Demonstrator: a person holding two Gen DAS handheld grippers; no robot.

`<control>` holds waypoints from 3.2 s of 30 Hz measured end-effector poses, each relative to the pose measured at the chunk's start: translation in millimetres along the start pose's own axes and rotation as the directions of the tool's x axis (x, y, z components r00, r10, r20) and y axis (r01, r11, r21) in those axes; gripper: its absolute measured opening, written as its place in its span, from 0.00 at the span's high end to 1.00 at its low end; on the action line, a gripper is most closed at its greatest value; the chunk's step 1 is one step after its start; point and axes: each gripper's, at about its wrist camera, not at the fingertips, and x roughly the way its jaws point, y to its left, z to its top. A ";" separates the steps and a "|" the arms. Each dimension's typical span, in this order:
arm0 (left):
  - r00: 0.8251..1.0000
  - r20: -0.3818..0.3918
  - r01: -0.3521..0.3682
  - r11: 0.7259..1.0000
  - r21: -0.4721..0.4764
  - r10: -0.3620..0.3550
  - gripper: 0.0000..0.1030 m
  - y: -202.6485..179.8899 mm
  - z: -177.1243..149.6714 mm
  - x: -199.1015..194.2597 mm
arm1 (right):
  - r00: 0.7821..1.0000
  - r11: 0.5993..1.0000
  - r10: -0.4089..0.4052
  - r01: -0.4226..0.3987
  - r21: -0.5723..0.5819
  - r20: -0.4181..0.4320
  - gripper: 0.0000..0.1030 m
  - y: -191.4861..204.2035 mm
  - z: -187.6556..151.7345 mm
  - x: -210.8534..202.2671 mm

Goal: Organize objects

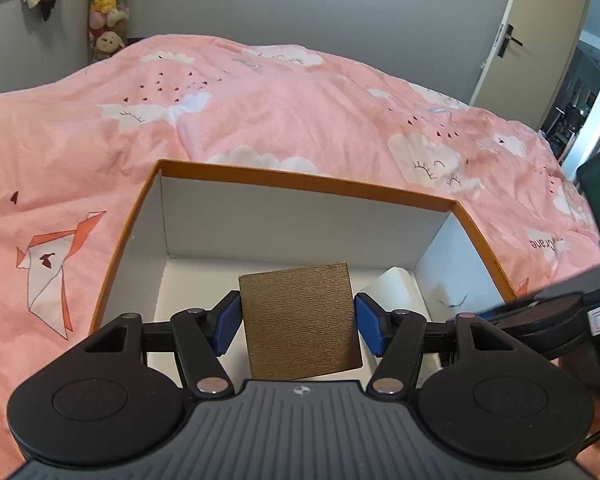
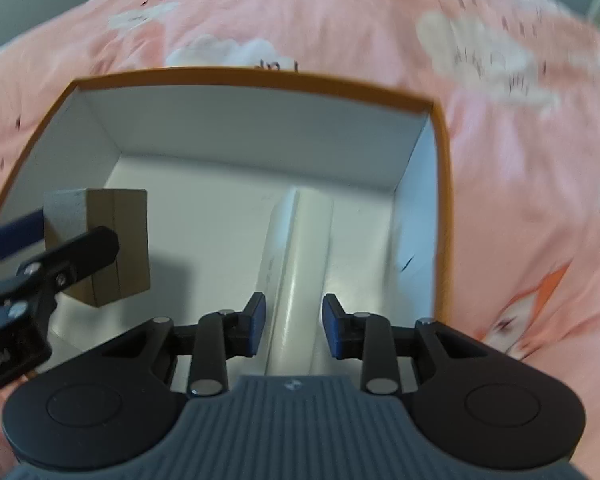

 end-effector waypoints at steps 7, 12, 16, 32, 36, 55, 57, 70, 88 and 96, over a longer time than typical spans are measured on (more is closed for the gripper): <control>1.000 -0.016 0.007 1.000 0.003 -0.007 0.32 -0.1 1.8 2.5 | 0.998 0.985 -0.056 0.054 -0.162 -0.005 0.70 0.8 6.5 -5.6; 0.999 -0.033 0.000 1.000 0.009 0.000 0.32 -0.1 3.9 8.5 | 0.997 0.967 0.065 -0.072 -0.244 -0.039 0.70 11.4 9.3 3.4; 0.999 -0.042 -0.012 1.000 0.023 0.013 0.32 0.1 4.9 11.0 | 0.981 0.950 0.130 -0.164 -0.264 -0.141 0.77 22.4 12.4 26.6; 0.997 -0.075 0.019 0.999 0.035 -0.016 0.32 -3.4 1.3 18.2 | 0.967 0.977 0.114 -0.152 -0.152 -0.229 1.00 -3.2 27.1 61.2; 0.996 -0.084 0.018 0.998 0.052 -0.014 0.32 -5.1 3.7 22.9 | 0.980 0.961 0.088 -0.130 -0.245 -0.176 0.88 6.8 32.6 50.3; 0.993 -0.117 0.019 0.998 0.059 -0.012 0.32 -13.1 12.6 44.2 | 0.994 0.897 -0.048 -0.002 -0.443 -0.101 0.65 -8.5 68.5 82.7; 0.994 -0.112 0.018 0.998 0.064 -0.011 0.32 -13.9 11.7 43.7 | 0.990 0.900 -0.047 -0.015 -0.435 -0.131 0.64 -8.1 67.4 81.7; 0.983 -0.183 0.027 0.998 0.054 -0.017 0.32 -14.3 11.4 49.4 | 0.996 0.944 0.058 -0.079 -0.321 -0.075 0.63 -12.8 53.2 45.7; 0.991 -0.105 -0.079 0.995 0.061 0.085 0.34 6.9 21.4 22.5 | 0.978 0.928 0.205 -0.204 -0.312 -0.032 0.47 6.0 26.5 7.0; 0.993 -0.054 -0.104 0.992 0.070 0.108 0.43 22.7 15.6 14.8 | 0.970 0.803 0.241 -0.210 -0.558 -0.018 0.50 62.6 16.8 15.6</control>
